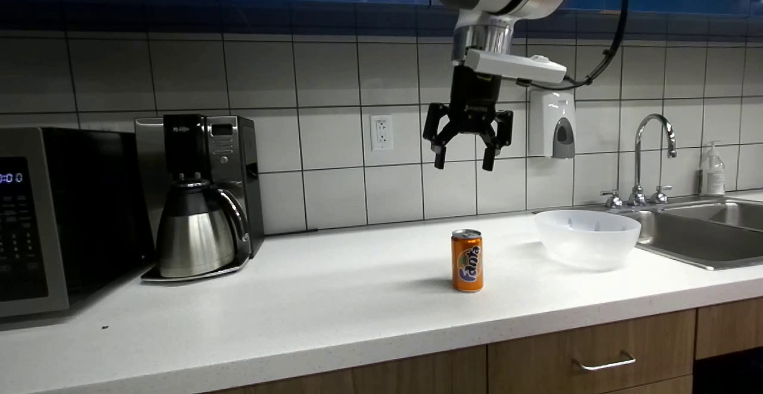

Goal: Remove the can from the bowl

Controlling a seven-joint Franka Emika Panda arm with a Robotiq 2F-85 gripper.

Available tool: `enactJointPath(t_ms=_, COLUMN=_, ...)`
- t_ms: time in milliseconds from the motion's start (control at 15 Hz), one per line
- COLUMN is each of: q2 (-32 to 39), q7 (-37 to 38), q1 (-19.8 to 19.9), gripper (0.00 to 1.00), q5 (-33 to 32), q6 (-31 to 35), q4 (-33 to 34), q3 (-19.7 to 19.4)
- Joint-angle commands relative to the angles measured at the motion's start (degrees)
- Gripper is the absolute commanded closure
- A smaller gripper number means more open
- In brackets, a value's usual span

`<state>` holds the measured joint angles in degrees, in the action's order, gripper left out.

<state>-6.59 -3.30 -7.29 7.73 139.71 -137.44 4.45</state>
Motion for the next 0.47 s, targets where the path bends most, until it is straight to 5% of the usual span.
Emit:
enactJointPath(t_ms=0, q2=-10.2, q7=-3.0, q1=0.3, gripper=0.0, q5=1.3, q6=-7.4, q4=-4.8, q3=-0.8)
enactJointPath(t_ms=67, q2=-12.7, q7=-2.6, q1=0.3, gripper=0.0, q5=0.7, q6=-9.3, q4=-5.8, q3=-0.9)
enactJointPath(t_ms=133, q2=-6.2, q7=-0.7, q1=0.2, gripper=0.0, q5=0.2, q6=-5.9, q4=-2.4, q3=-0.3)
enactJointPath(t_ms=400, q2=-11.4, q7=-0.8, q1=0.1, gripper=0.0, q5=0.1, q6=-8.3, q4=-5.0, q3=-0.7)
